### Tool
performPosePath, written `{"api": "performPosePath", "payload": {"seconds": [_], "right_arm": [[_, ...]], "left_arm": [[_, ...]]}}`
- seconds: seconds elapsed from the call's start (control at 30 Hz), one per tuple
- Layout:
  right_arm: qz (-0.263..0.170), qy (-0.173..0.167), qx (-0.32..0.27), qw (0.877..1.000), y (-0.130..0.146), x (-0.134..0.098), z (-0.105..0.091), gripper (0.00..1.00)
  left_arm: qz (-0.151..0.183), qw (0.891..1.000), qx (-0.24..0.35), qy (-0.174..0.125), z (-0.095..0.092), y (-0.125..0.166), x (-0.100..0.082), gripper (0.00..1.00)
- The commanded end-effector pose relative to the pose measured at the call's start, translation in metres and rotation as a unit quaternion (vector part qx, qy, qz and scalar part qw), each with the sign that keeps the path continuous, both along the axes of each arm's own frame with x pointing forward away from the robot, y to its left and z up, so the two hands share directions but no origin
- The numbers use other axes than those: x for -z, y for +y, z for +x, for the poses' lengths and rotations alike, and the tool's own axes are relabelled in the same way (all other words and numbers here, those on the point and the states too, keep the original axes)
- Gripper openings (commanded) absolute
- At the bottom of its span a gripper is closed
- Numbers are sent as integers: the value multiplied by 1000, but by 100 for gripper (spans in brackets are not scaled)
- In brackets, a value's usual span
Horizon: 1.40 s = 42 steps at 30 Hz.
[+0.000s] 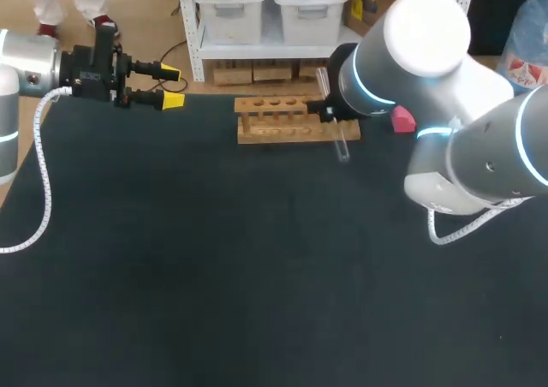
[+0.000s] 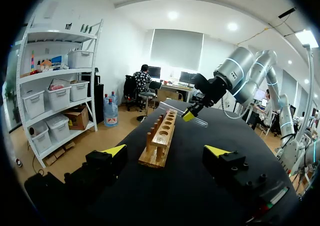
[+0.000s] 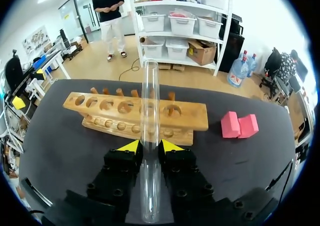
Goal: Grasp the test tube, adjust it, and insert it.
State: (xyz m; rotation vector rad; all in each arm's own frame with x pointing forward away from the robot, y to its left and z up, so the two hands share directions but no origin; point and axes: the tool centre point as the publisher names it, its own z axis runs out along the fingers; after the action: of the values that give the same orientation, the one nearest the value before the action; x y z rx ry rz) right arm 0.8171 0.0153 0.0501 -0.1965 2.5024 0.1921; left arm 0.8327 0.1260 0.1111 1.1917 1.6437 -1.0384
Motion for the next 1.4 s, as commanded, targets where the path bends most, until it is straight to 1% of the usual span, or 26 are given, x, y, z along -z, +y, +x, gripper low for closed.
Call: {"api": "performPosePath", "payload": {"seconds": [0.03, 0.23, 0.67, 0.87, 1.0, 1.13, 1.27, 1.4], "right_arm": [[0, 1, -1, 1000, 3, 3, 9, 0], [0, 3, -5, 1000, 5, 5, 12, 0], [5, 30, -5, 1000, 8, 12, 3, 0], [6, 38, -5, 999, 7, 16, 4, 0], [8, 37, -3, 999, 6, 15, 5, 0], [11, 28, 4, 1000, 3, 8, 0, 0], [13, 7, 9, 1000, -1, -8, -10, 0], [14, -2, 18, 1000, -5, -23, -18, 0]], "left_arm": [[-1, 1000, 0, -1, 0, 0, 1, 100], [-1, 1000, 0, -1, 0, 0, 1, 100], [-1, 1000, 0, -1, 0, 0, 1, 100], [-1, 1000, 0, -1, 0, 0, 1, 100], [-1, 1000, 0, -1, 0, 0, 1, 100], [-1, 1000, 0, -1, 0, 0, 1, 100], [-1, 1000, 0, -1, 0, 0, 1, 100], [-1, 1000, 0, -1, 0, 0, 1, 100]]}}
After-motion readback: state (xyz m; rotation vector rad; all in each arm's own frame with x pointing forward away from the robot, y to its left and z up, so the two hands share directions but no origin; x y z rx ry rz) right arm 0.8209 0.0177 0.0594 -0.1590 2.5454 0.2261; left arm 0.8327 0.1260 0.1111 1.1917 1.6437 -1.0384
